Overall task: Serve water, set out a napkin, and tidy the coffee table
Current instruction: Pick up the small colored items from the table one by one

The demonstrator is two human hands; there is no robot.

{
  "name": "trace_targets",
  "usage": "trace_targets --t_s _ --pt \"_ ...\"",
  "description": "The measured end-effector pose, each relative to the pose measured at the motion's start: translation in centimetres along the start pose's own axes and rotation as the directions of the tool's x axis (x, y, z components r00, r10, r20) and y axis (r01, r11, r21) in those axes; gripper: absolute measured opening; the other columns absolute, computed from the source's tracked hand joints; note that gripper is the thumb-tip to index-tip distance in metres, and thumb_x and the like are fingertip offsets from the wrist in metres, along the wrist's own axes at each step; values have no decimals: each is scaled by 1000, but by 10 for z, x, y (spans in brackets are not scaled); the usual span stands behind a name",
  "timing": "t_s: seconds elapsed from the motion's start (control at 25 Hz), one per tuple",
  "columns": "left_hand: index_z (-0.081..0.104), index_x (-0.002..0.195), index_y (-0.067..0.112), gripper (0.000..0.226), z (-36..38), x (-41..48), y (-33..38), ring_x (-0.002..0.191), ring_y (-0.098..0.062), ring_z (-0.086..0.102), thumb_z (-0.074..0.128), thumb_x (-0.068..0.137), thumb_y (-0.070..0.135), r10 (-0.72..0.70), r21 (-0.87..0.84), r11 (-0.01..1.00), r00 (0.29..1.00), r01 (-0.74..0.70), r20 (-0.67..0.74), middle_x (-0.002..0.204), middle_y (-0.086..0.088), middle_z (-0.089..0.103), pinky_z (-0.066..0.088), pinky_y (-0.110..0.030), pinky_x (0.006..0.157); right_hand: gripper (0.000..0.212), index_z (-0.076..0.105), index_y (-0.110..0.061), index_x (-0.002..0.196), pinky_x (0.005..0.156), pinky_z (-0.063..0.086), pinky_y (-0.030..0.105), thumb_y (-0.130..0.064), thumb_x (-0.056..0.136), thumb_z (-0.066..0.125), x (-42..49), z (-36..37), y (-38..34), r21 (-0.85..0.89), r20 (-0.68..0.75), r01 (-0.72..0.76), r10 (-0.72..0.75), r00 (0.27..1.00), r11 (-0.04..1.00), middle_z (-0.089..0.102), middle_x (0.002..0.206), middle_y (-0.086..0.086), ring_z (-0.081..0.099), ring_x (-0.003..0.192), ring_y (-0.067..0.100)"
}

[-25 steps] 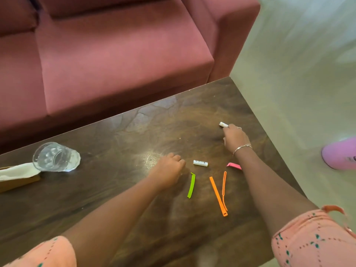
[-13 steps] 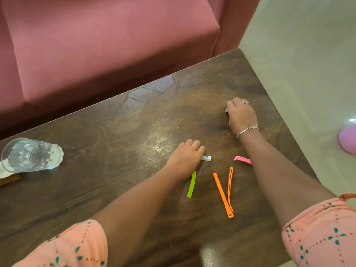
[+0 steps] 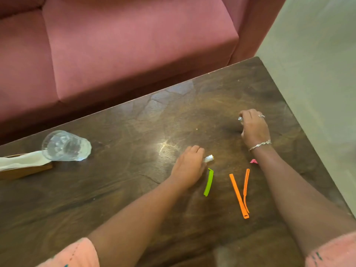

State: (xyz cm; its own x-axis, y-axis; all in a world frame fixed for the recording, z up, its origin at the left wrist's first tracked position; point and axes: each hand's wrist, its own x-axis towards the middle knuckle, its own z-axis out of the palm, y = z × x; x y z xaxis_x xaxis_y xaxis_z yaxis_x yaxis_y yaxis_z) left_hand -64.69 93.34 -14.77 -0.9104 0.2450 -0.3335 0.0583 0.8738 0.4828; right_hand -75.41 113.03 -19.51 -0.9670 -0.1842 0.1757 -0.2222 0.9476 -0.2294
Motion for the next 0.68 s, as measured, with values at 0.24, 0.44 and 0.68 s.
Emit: trace_targets --t_s 0.24,0.44,0.68 --pt "57 97 5 17 -17 -66 -19 100 -28 52 56 87 18 -182 -173 970 981 168 -65 105 -12 55 43 -38 83 25 61 1 87 73 32 32 -6 74 40 -59 -34 -101 326 -161 13 42 986 945 60 83 20 55 76 34" --pt "56 92 6 9 -42 -125 -47 91 -27 55 54 87 13 -281 -229 942 950 246 -135 98 -9 58 40 -32 71 20 60 -1 85 71 36 31 -8 81 42 -107 -55 -175 395 -155 106 -47 987 913 60 82 16 58 72 36" --pt "57 91 6 8 -71 -225 -91 91 -27 55 56 85 12 -383 -292 905 891 309 -243 95 -8 58 32 -28 66 16 60 -3 84 69 37 29 4 73 50 -154 -73 -276 382 -156 204 -155 976 901 62 83 14 58 72 36"
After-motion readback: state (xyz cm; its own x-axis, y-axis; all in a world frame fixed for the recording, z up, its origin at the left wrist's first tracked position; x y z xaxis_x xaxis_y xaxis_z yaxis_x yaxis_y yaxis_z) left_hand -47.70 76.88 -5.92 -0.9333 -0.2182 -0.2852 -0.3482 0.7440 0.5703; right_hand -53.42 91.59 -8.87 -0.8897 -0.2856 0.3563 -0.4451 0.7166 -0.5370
